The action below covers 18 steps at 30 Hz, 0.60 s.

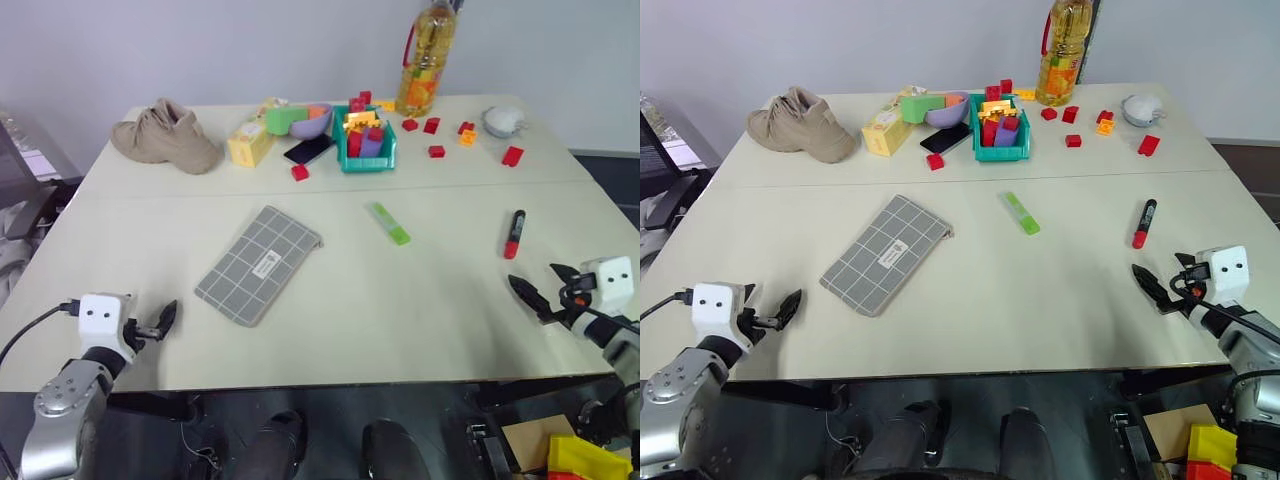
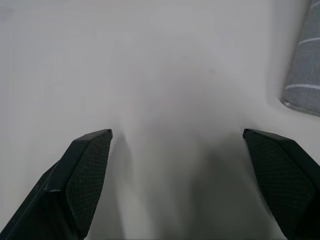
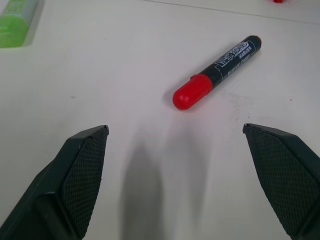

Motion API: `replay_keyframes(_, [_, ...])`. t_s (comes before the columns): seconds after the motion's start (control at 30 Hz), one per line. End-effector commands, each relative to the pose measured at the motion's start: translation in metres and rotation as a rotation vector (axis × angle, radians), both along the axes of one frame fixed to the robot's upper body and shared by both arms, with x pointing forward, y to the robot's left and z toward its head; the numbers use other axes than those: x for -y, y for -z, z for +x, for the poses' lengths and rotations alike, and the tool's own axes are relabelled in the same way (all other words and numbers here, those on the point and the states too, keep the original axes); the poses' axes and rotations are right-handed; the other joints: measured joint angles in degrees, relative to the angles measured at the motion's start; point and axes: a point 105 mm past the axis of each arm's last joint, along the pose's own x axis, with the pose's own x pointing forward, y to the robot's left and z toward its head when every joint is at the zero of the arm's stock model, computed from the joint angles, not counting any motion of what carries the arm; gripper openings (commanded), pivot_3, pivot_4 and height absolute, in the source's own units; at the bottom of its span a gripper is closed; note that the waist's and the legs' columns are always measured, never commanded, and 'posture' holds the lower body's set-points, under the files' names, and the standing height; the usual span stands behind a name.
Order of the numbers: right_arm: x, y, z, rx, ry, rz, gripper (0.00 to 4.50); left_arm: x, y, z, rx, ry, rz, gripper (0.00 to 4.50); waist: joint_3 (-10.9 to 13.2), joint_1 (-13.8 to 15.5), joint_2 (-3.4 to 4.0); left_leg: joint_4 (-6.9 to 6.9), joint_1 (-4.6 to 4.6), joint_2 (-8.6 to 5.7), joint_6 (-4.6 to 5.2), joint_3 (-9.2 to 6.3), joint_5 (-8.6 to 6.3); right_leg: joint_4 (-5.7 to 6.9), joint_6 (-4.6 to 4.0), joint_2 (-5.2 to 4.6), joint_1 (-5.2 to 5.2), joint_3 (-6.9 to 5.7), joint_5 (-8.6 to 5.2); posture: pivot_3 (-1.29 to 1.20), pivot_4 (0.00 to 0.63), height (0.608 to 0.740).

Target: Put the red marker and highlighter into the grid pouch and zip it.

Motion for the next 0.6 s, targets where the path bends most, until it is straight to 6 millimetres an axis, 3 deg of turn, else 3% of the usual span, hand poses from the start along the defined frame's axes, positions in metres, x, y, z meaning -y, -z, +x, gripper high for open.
replay_keyframes(0.03, [0.0,-0.012,0.003,0.049,-0.008,-0.009,4.46,-0.002,-0.011,-0.003,0.04,0.012,0.014,4.5,0.0,0.0,0.0,-0.01,0.0,0.0,0.0,0.0,0.0,0.0,0.0,0.0,0.0,0.0,0.0,0.0,0.15,0.74])
replay_keyframes(0.3, [-0.019,-0.024,0.011,0.08,-0.085,0.014,4.46,-0.004,-0.016,0.0,0.067,-0.002,-0.012,4.5,0.0,0.0,0.0,0.0,0.0,0.01,0.0,-0.01,0.0,-0.04,-0.01,0.0,0.03,0.0,0.0,0.0,0.15,0.74])
replay_keyframes(0.43, [-0.063,-0.04,0.02,0.106,-0.267,0.058,4.46,0.001,-0.015,-0.004,0.085,0.013,-0.012,4.5,0.0,-0.3,0.01,-0.02,0.0,0.07,0.0,0.02,-0.01,-0.06,-0.01,0.01,0.0,0.0,0.0,0.0,0.15,0.74])
replay_keyframes(0.53, [-0.122,-0.052,0.029,0.125,-0.469,0.099,3.64,0.01,-0.015,-0.008,0.11,0.044,-0.01,4.5,0.0,-0.7,0.01,-0.04,0.0,0.27,-0.01,0.12,-0.02,-0.12,-0.09,0.08,-0.04,0.01,0.05,0.0,0.15,0.74])
replay_keyframes(0.6, [-0.141,-0.057,0.033,0.139,-0.519,0.12,2.59,0.013,-0.016,-0.009,0.121,0.054,-0.013,4.5,0.0,-0.5,0.0,-0.06,0.0,0.35,-0.01,0.14,-0.02,-0.17,-0.12,0.12,-0.03,-0.01,0.07,0.0,0.15,0.74])
